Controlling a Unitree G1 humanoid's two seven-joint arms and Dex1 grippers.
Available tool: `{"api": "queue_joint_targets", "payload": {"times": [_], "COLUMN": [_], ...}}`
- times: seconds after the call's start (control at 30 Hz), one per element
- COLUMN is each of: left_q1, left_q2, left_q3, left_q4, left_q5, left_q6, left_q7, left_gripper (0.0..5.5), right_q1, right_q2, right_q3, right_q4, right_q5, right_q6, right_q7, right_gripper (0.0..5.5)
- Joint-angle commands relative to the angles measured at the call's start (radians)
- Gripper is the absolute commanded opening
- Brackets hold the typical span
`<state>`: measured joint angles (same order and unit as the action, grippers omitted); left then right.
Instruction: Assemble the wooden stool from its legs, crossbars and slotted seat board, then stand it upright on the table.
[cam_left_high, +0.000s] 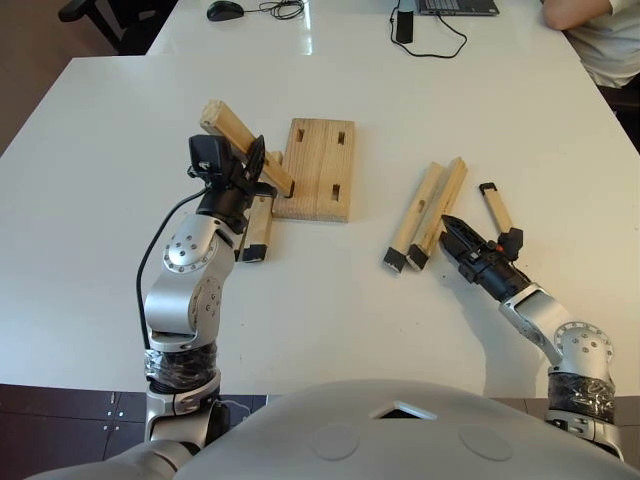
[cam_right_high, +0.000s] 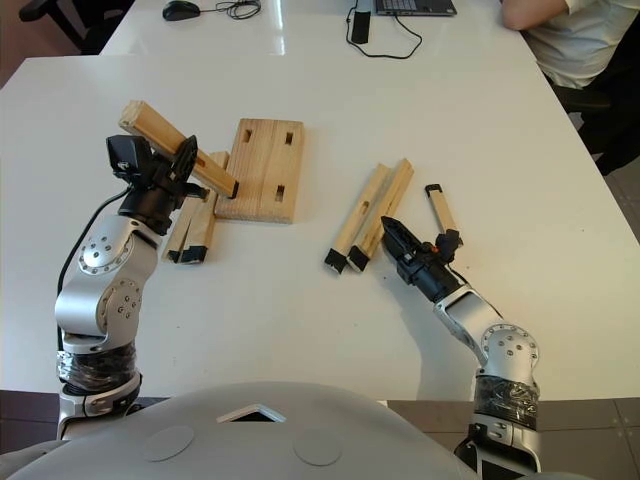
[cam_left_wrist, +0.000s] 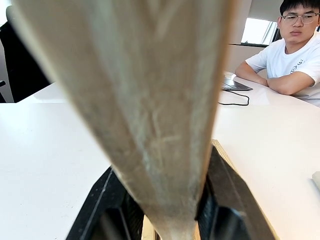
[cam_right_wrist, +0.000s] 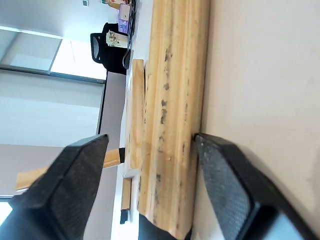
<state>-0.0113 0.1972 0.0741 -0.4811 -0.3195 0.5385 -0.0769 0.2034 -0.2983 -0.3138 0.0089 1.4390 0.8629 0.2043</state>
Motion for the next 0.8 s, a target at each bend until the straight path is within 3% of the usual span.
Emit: {"api": "queue_joint_targets", "payload": {"times": [0.03, 0.2, 0.3, 0.53, 0.8], "left_q1": [0.083, 0.101, 0.099, 0.071, 0.042], "left_q2": [0.009, 0.001, -0.008, -0.008, -0.003], "left_q3": [-0.011, -0.012, -0.006, -0.025, -0.029], "left_q4": [0.045, 0.04, 0.043, 0.052, 0.086], "left_q5": [0.039, 0.042, 0.041, 0.041, 0.039], "left_q6": [0.066, 0.057, 0.05, 0.047, 0.03], "left_q7": [0.019, 0.029, 0.038, 0.04, 0.029], "left_gripper": [1.11, 1.11, 1.11, 1.11, 1.11], "right_q1": [0.067, -0.001, -0.093, -0.32, -0.353], "right_q2": [-0.144, -0.398, -0.486, -0.427, -0.476], "right_q3": [0.023, 0.028, 0.149, 0.451, 0.523], "right_q4": [-0.18, -0.382, -0.427, -0.297, -0.198], "right_q5": [-0.156, -0.296, -0.469, -0.836, -0.993], "right_q6": [0.024, 0.013, -0.046, -0.156, -0.194], "right_q7": [0.059, 0.309, 0.406, 0.416, 0.547], "right_gripper": [3.72, 3.74, 3.74, 3.74, 3.74]}}
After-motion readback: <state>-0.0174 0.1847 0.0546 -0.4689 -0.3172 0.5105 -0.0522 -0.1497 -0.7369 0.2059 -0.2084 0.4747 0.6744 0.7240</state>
